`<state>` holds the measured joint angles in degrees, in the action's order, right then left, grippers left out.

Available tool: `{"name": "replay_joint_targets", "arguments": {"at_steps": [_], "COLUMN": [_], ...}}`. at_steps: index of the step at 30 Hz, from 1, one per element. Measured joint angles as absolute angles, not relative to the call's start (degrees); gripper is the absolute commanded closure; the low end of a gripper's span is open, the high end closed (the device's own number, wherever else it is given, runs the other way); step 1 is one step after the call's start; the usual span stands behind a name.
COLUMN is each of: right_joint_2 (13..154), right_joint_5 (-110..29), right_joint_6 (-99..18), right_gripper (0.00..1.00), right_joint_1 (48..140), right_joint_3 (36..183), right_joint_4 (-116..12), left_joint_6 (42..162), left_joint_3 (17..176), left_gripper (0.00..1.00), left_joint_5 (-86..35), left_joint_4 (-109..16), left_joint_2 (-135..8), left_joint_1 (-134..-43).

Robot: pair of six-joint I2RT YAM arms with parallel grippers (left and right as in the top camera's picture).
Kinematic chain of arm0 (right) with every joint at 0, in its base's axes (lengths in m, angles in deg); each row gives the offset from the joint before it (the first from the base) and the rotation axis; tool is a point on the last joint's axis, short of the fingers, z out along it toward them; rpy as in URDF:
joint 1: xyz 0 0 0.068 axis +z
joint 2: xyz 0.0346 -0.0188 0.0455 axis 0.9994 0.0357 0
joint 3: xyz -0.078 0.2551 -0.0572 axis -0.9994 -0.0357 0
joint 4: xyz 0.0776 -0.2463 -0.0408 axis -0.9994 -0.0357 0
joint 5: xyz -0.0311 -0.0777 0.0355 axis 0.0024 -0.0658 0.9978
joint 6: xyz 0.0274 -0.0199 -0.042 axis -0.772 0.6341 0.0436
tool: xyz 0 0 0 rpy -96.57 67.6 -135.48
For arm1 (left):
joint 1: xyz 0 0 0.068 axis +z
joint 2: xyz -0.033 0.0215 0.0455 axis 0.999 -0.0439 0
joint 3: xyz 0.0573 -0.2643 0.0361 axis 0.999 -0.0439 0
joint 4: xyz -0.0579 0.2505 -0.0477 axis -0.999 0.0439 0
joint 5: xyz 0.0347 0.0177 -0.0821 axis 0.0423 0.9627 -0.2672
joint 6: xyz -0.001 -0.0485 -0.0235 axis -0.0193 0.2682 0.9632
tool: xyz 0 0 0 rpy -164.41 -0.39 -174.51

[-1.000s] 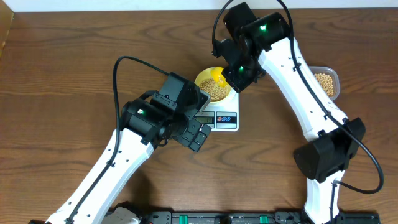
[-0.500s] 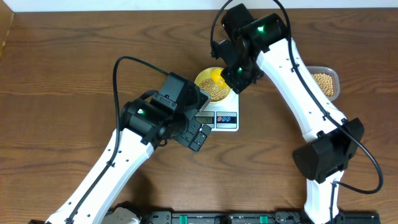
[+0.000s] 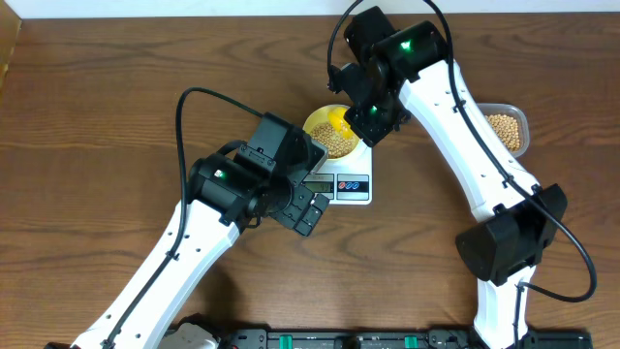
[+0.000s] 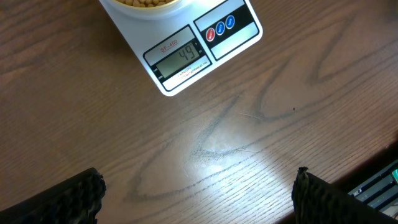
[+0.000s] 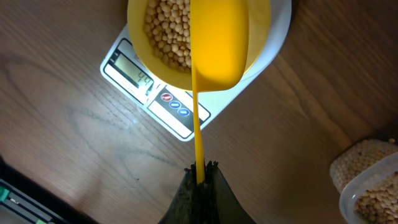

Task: Scoop item into bowl and weigh 50g on scale
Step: 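Keep tilting the scoop over the bowl, adding beans gradually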

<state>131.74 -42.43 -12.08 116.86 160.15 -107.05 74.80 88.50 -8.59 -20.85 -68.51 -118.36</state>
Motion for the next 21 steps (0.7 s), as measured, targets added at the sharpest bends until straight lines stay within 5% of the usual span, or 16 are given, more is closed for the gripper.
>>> {"name": "replay_joint_targets", "arguments": {"at_steps": [21], "right_joint_2": [131.74], "right_joint_5": [-43.91], "right_joint_6": [-11.07], "right_gripper": [0.99], "right_joint_1": [117.05], "right_joint_3": [160.15], "right_joint_4": [-107.09], "left_joint_6": [74.80], "left_joint_3": [88.50], "left_gripper": [0.02], "left_joint_5": [-8.59], "left_joint_4": [-20.85], "left_joint_2": [-68.51], "left_joint_1": [-118.36]}}
